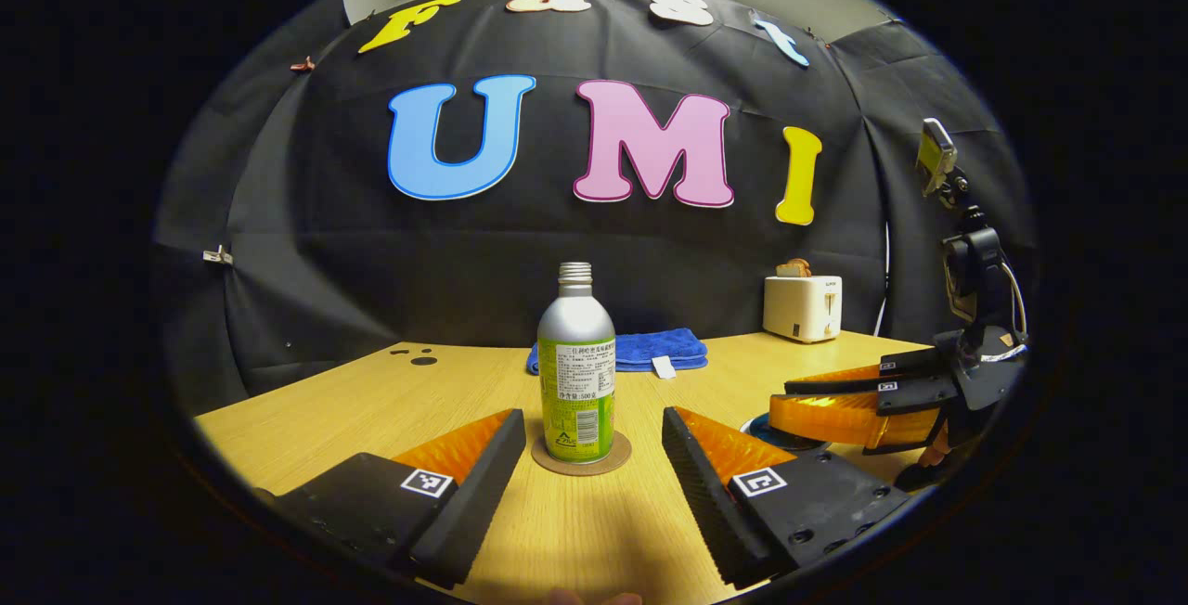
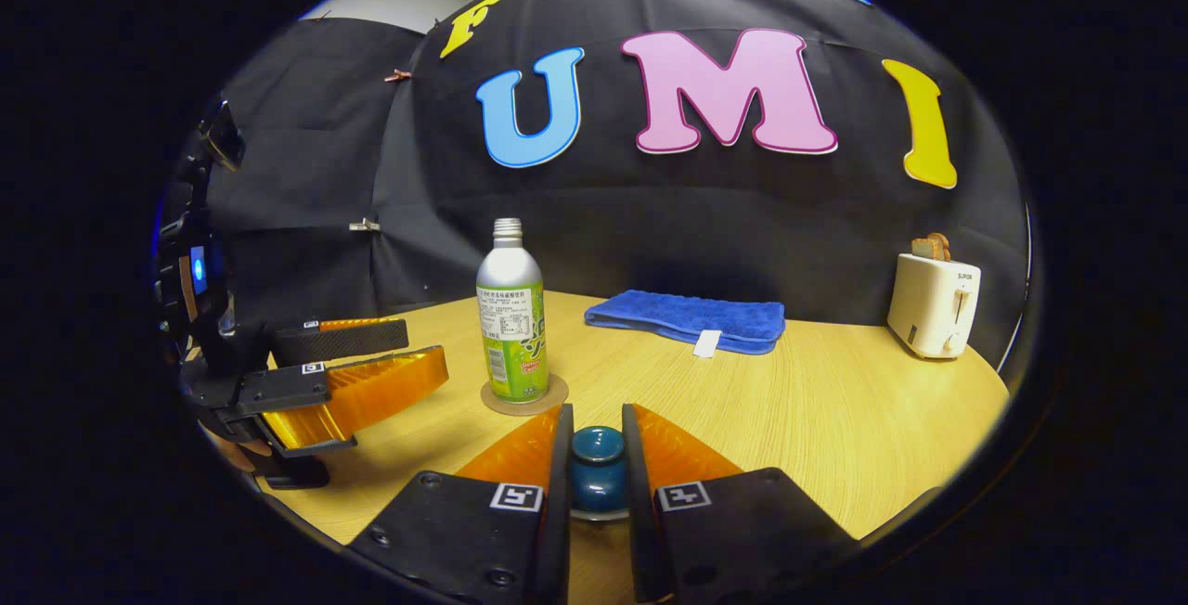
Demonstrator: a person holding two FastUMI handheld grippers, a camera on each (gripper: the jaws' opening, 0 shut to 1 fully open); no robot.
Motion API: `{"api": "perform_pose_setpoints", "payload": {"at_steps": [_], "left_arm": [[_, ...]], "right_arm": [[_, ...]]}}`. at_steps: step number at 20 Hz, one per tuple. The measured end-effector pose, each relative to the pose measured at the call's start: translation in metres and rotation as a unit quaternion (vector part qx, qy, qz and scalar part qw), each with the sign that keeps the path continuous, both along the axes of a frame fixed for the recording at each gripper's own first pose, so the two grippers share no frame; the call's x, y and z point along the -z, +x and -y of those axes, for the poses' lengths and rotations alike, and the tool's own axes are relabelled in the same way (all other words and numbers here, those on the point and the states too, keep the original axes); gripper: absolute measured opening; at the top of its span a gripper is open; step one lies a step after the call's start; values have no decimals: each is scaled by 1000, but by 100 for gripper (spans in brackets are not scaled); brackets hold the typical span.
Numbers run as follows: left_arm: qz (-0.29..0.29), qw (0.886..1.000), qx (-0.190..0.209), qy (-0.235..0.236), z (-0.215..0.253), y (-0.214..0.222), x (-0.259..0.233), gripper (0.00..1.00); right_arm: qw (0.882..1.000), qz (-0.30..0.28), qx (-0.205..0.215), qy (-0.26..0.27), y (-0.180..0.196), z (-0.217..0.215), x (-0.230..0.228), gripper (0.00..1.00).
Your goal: Open the teacup lid with one hand, grasp the water bottle and pour water into the teacup with the other hand; after pouring, place the water bottle on the coaster and then close the teacup lid.
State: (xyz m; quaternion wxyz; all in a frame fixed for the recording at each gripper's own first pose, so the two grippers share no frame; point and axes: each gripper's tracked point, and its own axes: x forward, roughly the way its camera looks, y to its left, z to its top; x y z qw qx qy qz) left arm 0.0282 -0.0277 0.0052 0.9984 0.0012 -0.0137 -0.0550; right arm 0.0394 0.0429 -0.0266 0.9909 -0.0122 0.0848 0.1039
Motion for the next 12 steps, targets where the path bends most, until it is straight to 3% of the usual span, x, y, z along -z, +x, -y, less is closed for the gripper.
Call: {"api": "perform_pose_setpoints", "payload": {"at_steps": [4,5,7,9,11,12], "left_arm": [[0,1000,0,0,0,0,0,94],[0,1000,0,0,0,0,1,94],[0,1000,0,0,-1,2,4,94],[0,1000,0,0,-1,2,4,94],[-1,1000,0,0,-1,1,4,94],[-1,1000,0,0,-1,1,4,94]], "right_arm": [[1000,-18,15,4,4,7,6,30],[1000,-20,13,4,4,6,6,25],[1000,-20,12,0,4,4,6,38],[1000,-23,12,2,5,6,7,35],[1000,-20,17,11,3,9,5,51],[999,-16,24,16,1,12,2,69]]}}
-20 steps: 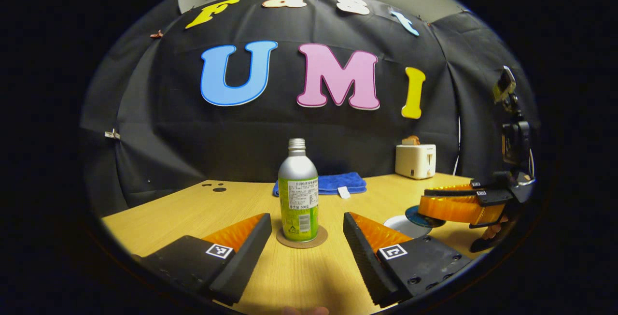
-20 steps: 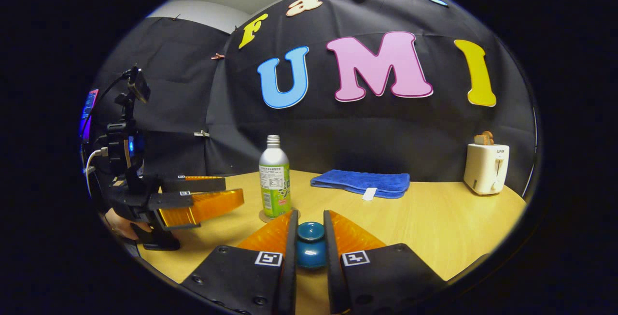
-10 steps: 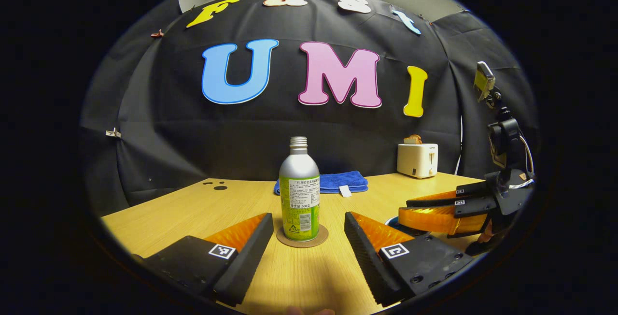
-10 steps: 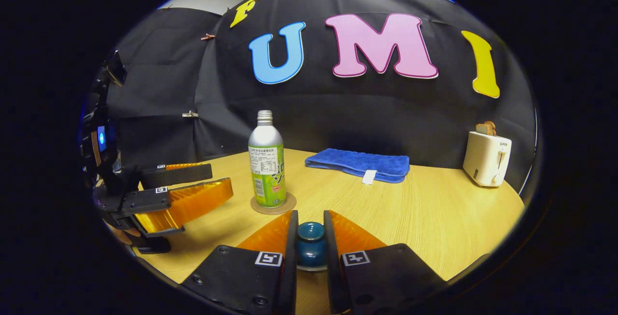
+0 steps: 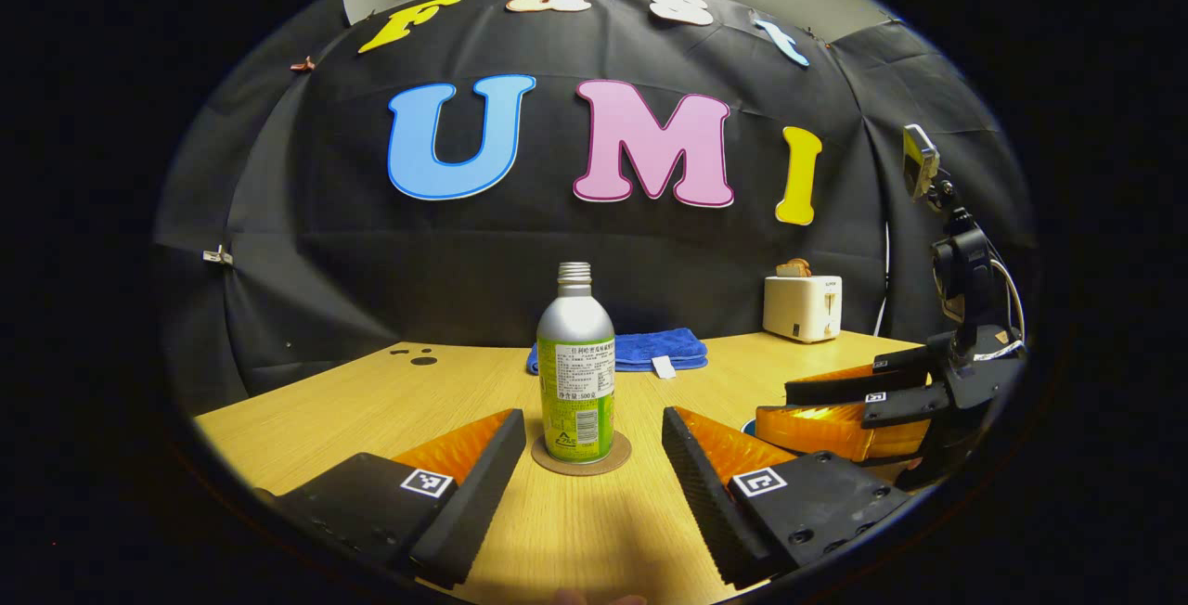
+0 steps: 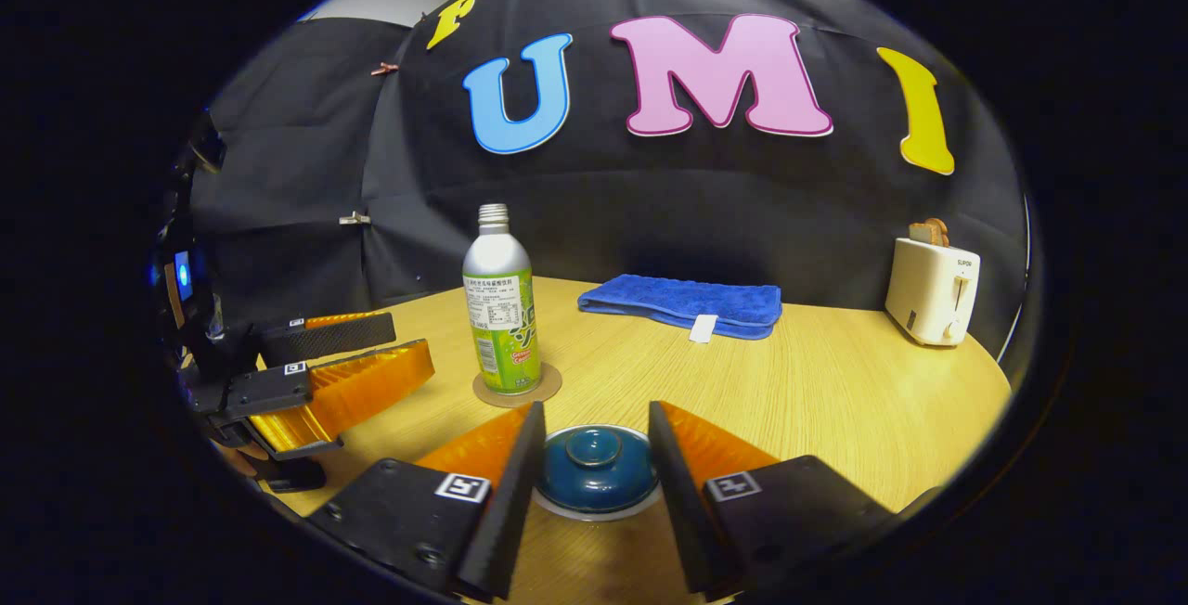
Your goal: Open the teacup lid with one hand, grasp the water bottle and pour water into the teacup with the other hand; after pouring, place the water bottle on the coaster and then close the teacup lid.
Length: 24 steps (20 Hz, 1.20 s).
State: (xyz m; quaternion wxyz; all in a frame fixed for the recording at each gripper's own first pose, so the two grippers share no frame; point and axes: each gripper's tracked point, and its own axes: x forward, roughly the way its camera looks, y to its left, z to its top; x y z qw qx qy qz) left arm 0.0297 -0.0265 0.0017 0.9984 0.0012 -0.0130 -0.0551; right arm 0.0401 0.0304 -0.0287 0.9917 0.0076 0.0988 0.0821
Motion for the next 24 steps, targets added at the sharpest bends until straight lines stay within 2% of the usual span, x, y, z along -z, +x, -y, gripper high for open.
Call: {"api": "perform_pose_setpoints", "payload": {"at_steps": [2,4,6,7,9,14,24], "left_arm": [[0,1000,0,0,0,0,0,94],[0,1000,0,0,0,0,0,94],[0,1000,0,0,0,0,0,94],[0,1000,0,0,0,0,0,94],[0,1000,-4,0,-1,-3,3,94],[0,1000,-1,0,0,-4,3,94],[0,1000,4,0,11,1,-1,94]], "right_arm": [[1000,18,17,9,-8,7,-7,80],[998,50,34,15,-20,14,-18,94],[994,92,53,11,-33,21,-32,97],[993,100,67,-6,-38,27,-34,98],[992,99,71,-5,-49,31,-28,98],[988,101,116,-12,-61,60,-32,98],[990,99,99,-9,-61,53,-30,98]]}}
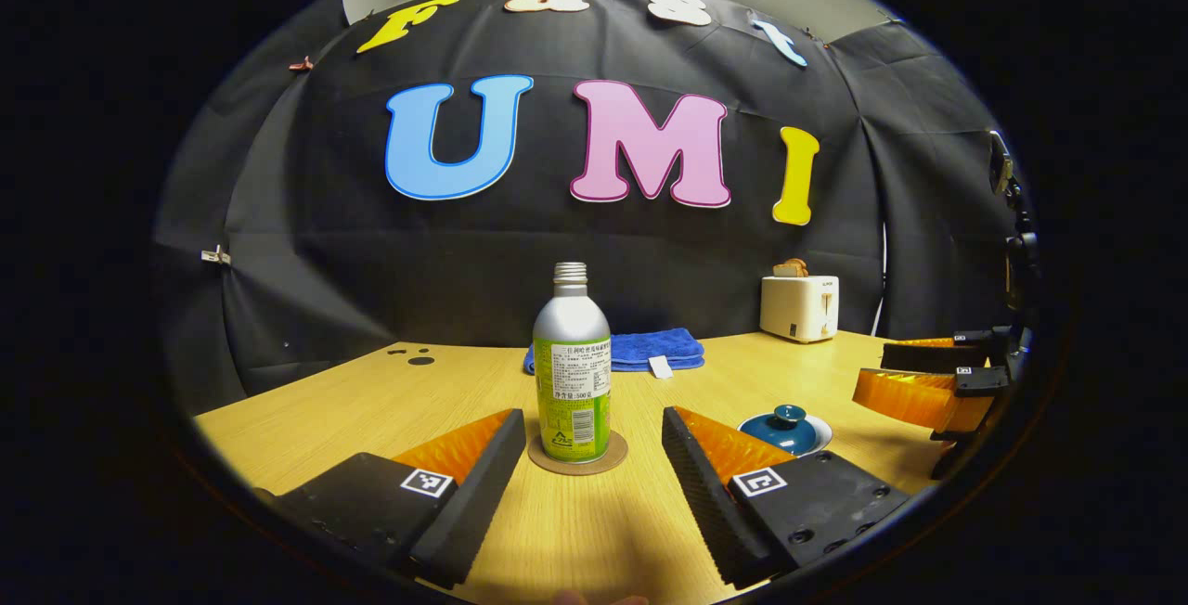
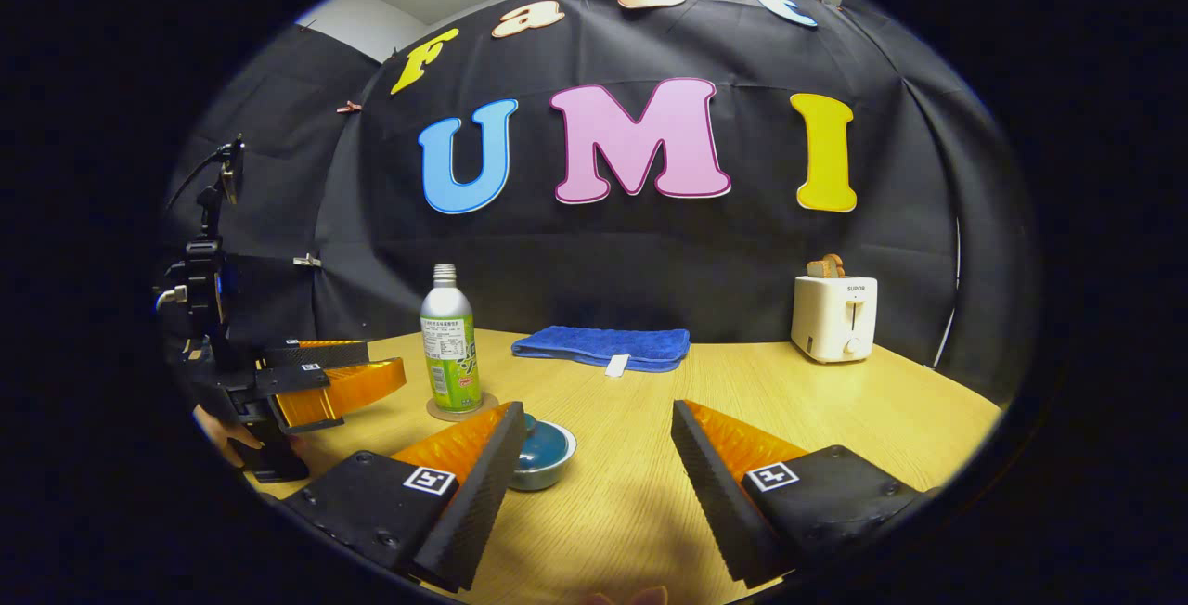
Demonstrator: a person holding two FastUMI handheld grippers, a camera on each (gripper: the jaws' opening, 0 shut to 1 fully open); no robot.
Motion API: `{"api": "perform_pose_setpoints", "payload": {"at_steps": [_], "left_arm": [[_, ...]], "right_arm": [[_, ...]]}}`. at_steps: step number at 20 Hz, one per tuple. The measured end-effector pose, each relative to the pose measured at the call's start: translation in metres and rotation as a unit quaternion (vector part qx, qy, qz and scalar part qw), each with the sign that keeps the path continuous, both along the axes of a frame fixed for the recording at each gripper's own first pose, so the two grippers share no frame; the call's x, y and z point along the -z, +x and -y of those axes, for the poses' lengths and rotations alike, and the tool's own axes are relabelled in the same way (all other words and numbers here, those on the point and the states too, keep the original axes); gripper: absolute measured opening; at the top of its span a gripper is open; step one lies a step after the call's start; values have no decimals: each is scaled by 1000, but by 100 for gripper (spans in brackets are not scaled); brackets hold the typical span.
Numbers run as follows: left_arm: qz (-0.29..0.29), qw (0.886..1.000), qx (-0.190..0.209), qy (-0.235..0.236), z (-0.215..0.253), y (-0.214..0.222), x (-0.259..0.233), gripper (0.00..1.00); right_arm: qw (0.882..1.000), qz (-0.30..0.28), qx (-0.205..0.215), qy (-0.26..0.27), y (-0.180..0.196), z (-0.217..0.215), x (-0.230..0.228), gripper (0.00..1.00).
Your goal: Open the teacup lid with one hand, grasp the water bottle and pour water into the teacup with the other hand; after pouring, place the water bottle on the coaster and then close the teacup lid.
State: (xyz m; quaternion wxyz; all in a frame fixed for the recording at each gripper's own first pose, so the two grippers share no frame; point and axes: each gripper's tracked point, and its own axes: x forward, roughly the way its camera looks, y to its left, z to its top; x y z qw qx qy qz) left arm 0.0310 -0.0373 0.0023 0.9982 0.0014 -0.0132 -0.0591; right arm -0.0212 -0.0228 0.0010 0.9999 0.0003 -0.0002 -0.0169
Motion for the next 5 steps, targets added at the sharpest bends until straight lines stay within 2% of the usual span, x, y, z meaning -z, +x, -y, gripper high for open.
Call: {"api": "perform_pose_setpoints", "payload": {"at_steps": [5], "left_arm": [[0,1000,0,0,-9,-5,0,94]], "right_arm": [[1000,0,0,0,0,0,0,98]]}}
